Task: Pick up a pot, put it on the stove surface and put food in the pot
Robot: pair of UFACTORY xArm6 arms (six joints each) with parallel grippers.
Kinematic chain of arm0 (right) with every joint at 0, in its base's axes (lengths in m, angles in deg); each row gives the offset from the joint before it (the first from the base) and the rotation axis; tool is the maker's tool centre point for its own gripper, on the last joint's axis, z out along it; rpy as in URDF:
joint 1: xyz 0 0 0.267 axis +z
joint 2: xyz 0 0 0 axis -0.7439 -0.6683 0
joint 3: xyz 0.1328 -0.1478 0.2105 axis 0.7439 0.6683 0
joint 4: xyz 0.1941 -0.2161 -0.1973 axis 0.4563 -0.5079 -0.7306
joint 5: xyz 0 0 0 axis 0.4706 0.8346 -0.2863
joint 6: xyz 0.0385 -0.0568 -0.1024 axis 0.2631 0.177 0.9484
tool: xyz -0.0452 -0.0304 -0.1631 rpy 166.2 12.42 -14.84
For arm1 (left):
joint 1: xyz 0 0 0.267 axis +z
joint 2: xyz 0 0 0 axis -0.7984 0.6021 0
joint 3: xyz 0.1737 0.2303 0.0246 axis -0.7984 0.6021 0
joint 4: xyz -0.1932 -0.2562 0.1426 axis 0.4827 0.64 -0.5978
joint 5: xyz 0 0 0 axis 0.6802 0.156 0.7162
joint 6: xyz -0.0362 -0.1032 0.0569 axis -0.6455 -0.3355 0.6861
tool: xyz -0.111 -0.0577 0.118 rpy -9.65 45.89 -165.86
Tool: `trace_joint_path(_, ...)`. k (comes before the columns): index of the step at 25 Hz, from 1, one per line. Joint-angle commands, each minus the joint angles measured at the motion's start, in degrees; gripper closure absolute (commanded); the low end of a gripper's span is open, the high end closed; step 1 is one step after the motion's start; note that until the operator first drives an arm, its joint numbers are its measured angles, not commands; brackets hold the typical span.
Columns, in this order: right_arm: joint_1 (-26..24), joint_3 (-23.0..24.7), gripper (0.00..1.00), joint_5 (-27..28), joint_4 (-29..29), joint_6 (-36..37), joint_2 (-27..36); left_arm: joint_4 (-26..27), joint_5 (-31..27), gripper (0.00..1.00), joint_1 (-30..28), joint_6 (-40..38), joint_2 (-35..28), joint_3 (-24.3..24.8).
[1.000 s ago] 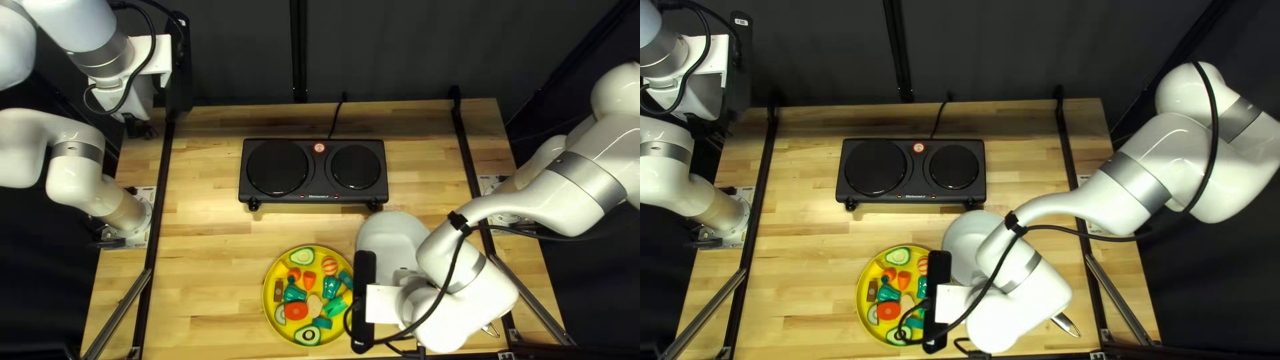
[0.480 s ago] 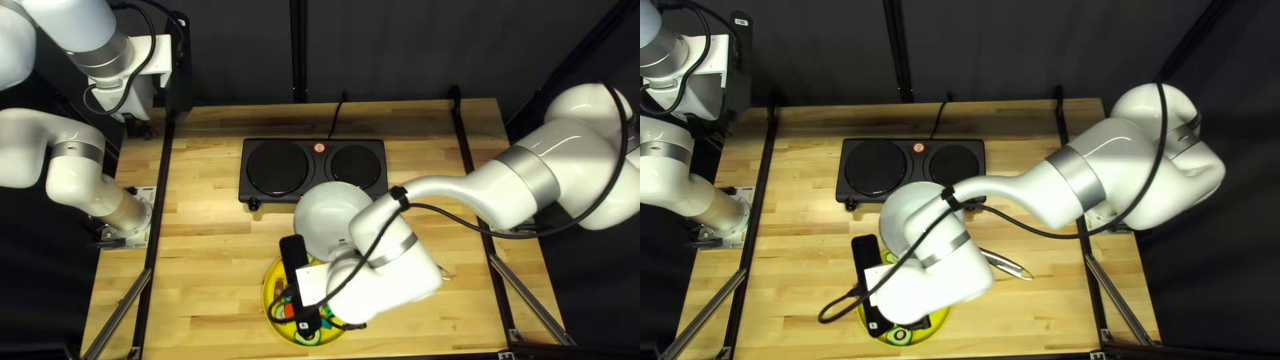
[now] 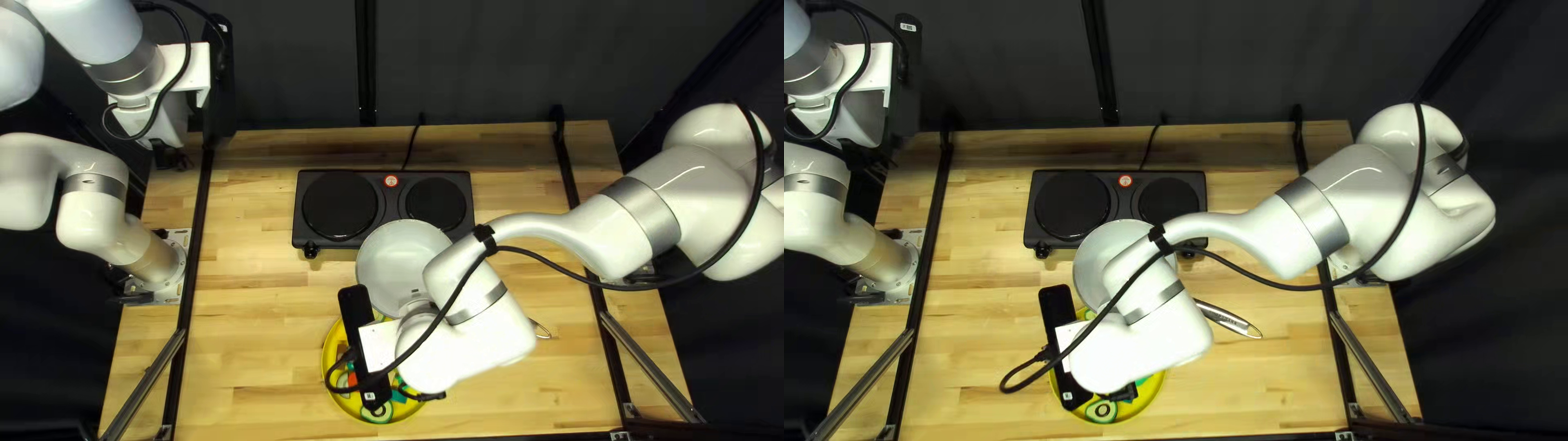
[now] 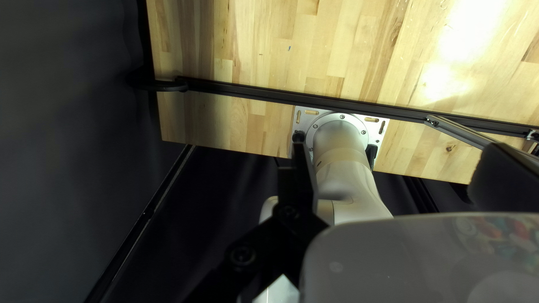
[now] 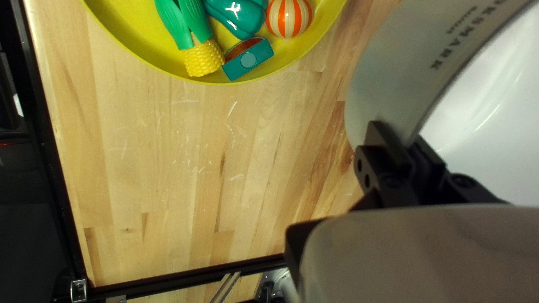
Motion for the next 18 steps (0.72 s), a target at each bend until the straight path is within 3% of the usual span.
trace_joint_path(1,-3.3,-3.69,1.0,0.09,-1.75,3.16,-2.99,0.0,0.0,0.0,0.0,0.0,0.0,0.0)
trace_joint_path(5,-6.45,-6.31,1.0,1.04,-2.42,7.27,-4.93,0.0,0.0,0.0,0.0,0.0,0.0,0.0)
trace_joint_path(11,-10.77,-3.19,1.0,-3.94,-3.24,12.28,-3.23,0.0,0.0,0.0,0.0,0.0,0.0,0.0)
trace_joint_path(18,-13.28,-8.09,1.0,-4.72,-4.3,16.84,-7.33,0.0,0.0,0.0,0.0,0.0,0.0,0.0)
